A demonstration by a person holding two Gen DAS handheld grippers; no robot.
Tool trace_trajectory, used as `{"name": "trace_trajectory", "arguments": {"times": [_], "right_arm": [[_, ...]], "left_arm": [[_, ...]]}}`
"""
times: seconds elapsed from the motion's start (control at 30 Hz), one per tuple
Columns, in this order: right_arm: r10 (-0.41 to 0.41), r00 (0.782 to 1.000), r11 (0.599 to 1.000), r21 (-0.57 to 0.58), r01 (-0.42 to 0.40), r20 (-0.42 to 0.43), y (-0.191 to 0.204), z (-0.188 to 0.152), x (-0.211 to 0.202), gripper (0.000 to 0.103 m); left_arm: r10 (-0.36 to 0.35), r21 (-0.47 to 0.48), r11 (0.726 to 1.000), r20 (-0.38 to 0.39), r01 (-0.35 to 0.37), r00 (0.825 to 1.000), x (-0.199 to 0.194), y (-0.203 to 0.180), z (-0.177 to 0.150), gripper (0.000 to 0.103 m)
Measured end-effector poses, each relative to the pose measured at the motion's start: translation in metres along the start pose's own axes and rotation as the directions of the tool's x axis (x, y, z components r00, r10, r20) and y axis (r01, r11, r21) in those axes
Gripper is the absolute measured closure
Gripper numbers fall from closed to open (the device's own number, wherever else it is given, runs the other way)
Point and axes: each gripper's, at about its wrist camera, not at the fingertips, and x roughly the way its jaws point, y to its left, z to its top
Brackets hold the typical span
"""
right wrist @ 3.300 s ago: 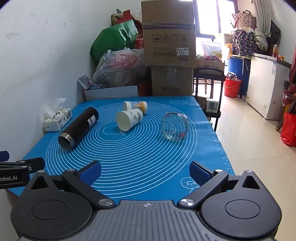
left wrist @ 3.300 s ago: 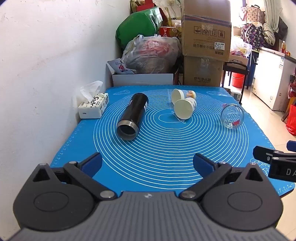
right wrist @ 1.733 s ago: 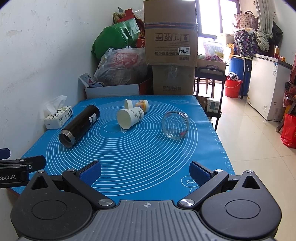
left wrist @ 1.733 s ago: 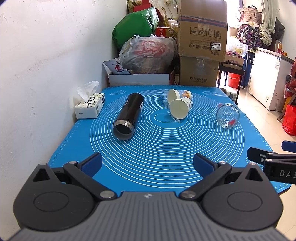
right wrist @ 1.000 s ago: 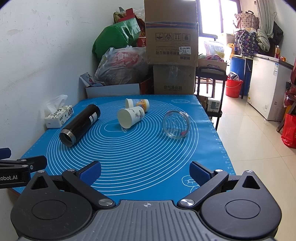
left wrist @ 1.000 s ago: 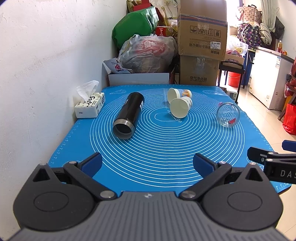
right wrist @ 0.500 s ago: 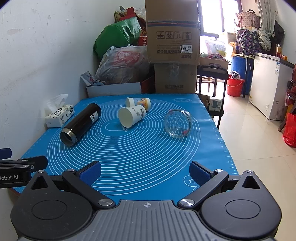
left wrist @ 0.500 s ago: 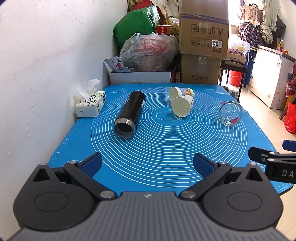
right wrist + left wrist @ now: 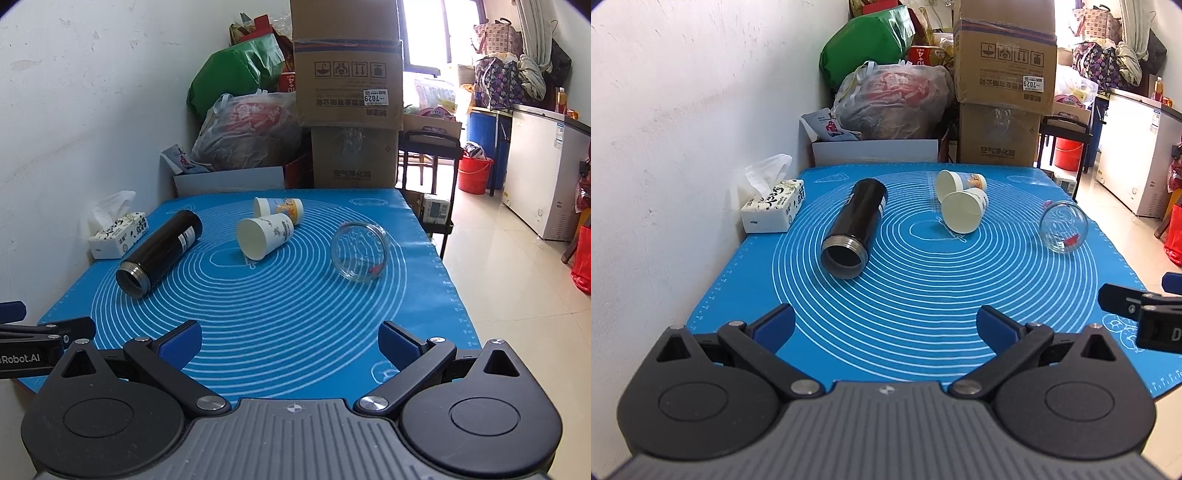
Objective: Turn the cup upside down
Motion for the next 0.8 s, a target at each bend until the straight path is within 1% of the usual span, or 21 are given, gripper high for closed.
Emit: {"name": "trace_trajectory", "arguments": {"times": [0.13, 0.27, 0.37, 0.57, 0.67, 0.8], "right_arm": [[0.029, 0.999, 1.0, -0.004, -0.029, 0.015, -0.002, 0.009, 0.008, 0.0], [0.03, 0.999, 0.999, -0.018, -0.03, 0.031, -0.001, 0.019, 0.02, 0.0], [0.024, 0.999, 1.0, -0.008, -0.023, 0.027, -0.003, 0.027, 0.034, 0.0], [0.025, 1.0, 1.0, 0.015, -0.025, 0.011, -0.01, 0.045, 0.067, 0.0], [0.024, 1.0, 0.999, 0.024, -0.024, -0.001, -0.015, 0.053, 0.085, 0.0], [0.019, 1.0, 0.999, 0.026, -0.019, -0.024, -0.018, 0.058, 0.109, 0.0]], "left_arm": [[0.008, 0.001, 1.0, 0.003, -0.008, 1.0, 0.013, 0.005, 0.009, 0.0], [0.019, 0.007, 1.0, 0.011, -0.019, 1.0, 0.03, 0.011, 0.023, 0.0], [0.021, -0.001, 1.0, 0.01, -0.021, 1.0, 0.047, 0.015, 0.034, 0.0], [0.035, 0.031, 0.999, -0.034, -0.034, 0.999, 0.098, 0.019, 0.059, 0.0], [0.03, 0.009, 1.0, -0.043, -0.03, 0.999, 0.12, 0.024, 0.07, 0.0], [0.025, -0.001, 1.0, -0.093, -0.025, 0.995, 0.158, 0.027, 0.082, 0.0]]}}
